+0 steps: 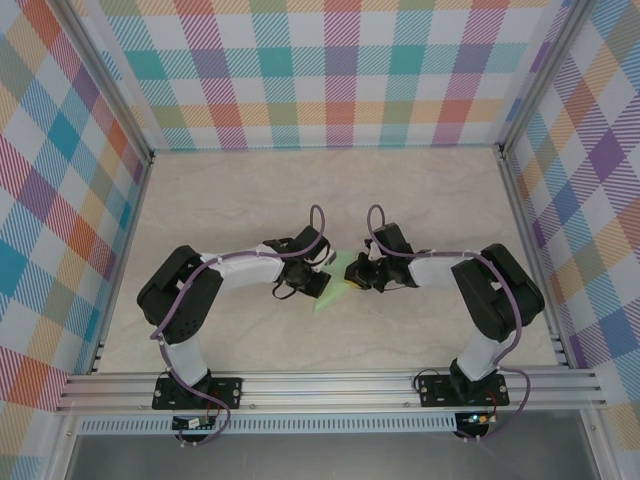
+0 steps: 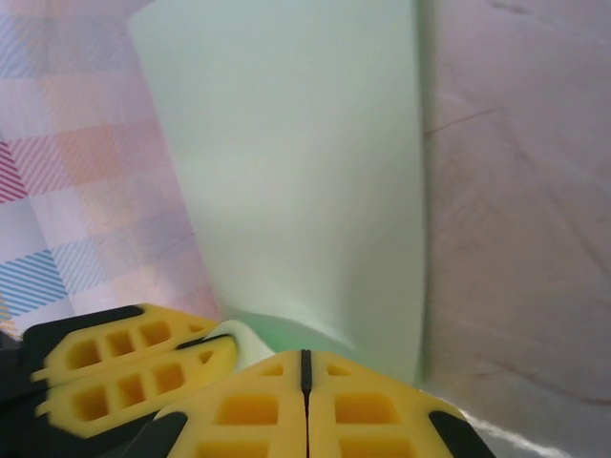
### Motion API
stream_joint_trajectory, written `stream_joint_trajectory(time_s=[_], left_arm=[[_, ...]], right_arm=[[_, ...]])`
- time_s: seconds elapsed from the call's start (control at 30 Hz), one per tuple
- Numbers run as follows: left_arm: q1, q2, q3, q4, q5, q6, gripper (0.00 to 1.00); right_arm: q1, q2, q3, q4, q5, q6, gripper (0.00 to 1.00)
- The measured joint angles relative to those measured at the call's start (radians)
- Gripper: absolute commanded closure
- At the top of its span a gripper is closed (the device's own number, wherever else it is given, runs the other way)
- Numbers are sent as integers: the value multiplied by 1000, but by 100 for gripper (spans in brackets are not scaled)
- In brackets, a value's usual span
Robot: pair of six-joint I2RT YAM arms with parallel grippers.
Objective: Fold a paper plane with a square sheet of paper (pick it up from the middle)
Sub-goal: Third fold the triangle at the center of the table.
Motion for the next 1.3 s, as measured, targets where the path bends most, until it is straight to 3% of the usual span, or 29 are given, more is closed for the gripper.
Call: stream_joint_trajectory(time_s=[0.27, 0.67, 1.13, 1.3], left_arm=[[0, 0, 0, 0, 0, 1, 97], [0, 0, 0, 0, -1, 3, 97], [0, 0, 0, 0, -7, 3, 96], [0, 0, 4, -3, -8, 2, 89]], right_arm=[[-6, 21, -14, 29, -13, -2, 95], [1, -83, -7, -13, -44, -24, 95], [59, 60, 44, -14, -60, -25, 97], [59, 69, 45, -11, -58, -25, 97]])
